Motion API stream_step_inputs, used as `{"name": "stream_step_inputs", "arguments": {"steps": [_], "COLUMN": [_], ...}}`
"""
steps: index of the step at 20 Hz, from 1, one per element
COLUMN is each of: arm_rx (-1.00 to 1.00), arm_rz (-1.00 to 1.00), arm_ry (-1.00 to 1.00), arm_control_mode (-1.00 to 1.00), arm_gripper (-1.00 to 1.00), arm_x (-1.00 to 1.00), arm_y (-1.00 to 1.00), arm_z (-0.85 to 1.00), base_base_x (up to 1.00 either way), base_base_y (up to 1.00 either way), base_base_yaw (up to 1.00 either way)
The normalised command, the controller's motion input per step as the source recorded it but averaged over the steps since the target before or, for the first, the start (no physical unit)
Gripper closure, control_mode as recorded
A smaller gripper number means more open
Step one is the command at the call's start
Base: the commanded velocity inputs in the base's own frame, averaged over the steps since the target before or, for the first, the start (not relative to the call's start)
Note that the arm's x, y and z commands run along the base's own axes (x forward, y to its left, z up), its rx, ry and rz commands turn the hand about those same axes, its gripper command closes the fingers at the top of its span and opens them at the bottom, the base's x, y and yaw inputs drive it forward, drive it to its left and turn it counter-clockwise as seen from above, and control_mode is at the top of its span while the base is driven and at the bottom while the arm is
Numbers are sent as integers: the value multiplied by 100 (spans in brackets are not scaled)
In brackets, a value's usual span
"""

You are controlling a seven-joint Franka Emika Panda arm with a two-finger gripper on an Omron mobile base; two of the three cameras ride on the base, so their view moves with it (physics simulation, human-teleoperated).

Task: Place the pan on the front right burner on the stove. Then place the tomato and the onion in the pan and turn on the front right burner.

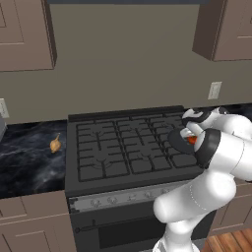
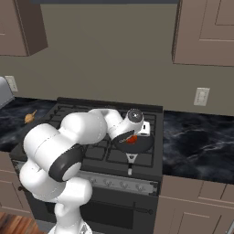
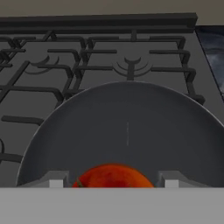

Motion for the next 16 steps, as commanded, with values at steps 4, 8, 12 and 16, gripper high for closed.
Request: {"name": "stream_step_inputs", "arguments": {"steps": [4,8,12,16], "arm_rx": [0,0,0,0], "arm_rz": [0,0,0,0], "arm_ry": [1,1,2,5], "arm_control_mode": [-100,-100,-100,-100], "arm_gripper": [100,100,100,100], "arm_x": [0,0,0,0], "arm_y": [0,0,0,0], "arm_z": [0,0,0,0], "base_base_x": [0,0,0,0], "base_base_y": [0,0,0,0], "base_base_yaw": [0,0,0,0]}}
